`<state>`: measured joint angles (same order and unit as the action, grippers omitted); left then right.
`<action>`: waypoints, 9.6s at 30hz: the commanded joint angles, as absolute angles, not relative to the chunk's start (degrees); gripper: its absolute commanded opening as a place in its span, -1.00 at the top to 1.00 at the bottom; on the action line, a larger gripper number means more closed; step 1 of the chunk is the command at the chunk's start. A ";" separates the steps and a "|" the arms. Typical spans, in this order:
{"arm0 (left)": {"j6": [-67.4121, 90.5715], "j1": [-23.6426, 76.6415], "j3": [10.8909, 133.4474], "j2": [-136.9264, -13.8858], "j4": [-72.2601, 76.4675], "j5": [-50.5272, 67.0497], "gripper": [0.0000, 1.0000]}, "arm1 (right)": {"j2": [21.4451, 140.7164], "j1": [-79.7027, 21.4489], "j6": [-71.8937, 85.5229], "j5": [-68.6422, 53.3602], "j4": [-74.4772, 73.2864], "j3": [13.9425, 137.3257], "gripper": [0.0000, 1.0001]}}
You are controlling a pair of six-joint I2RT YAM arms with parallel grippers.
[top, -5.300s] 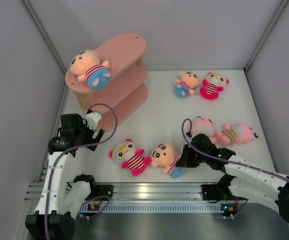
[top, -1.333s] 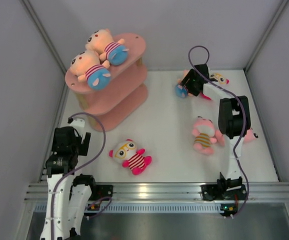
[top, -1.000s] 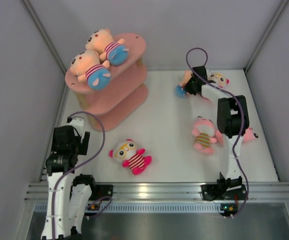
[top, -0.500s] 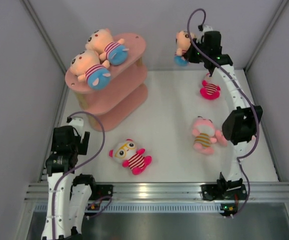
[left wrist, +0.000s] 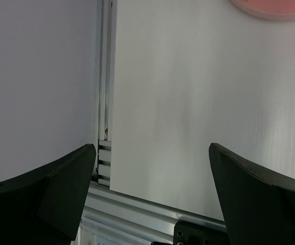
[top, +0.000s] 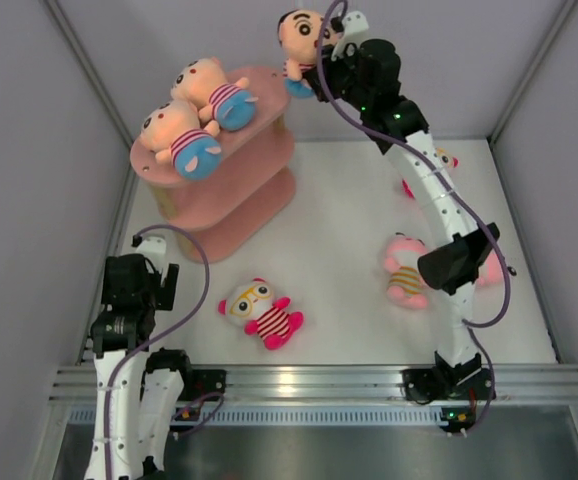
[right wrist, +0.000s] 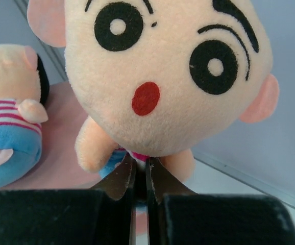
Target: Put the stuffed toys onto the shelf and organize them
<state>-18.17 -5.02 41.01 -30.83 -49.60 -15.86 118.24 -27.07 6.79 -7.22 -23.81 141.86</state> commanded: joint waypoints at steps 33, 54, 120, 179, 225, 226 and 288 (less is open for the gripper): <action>-17.75 -5.45 40.78 -28.83 -46.85 -15.64 -0.98 | 123.40 -35.59 11.95 -8.61 -21.53 143.88 1.00; -17.84 -5.45 40.78 -28.65 -46.93 -15.47 -0.98 | 116.98 -36.12 11.34 -7.21 -16.44 140.01 -0.32; -21.88 -5.36 49.74 -34.45 -55.09 -1.59 -0.98 | 130.70 -2.02 29.88 0.26 -19.60 108.02 0.09; -15.20 -5.27 90.09 -47.72 -71.10 51.86 -0.98 | 82.27 -81.47 -13.01 22.33 -1.85 84.29 1.00; -18.98 -5.27 90.79 -47.47 -71.02 69.51 -0.28 | 71.54 -81.56 -16.87 7.91 12.39 74.53 1.00; -19.25 -5.19 90.88 -47.11 -70.93 71.35 -0.12 | 71.37 -81.48 -16.88 7.48 12.74 74.53 1.00; -21.53 -5.27 91.49 -45.18 -71.19 56.60 1.00 | 75.23 -58.27 32.96 -47.11 18.81 64.42 -0.71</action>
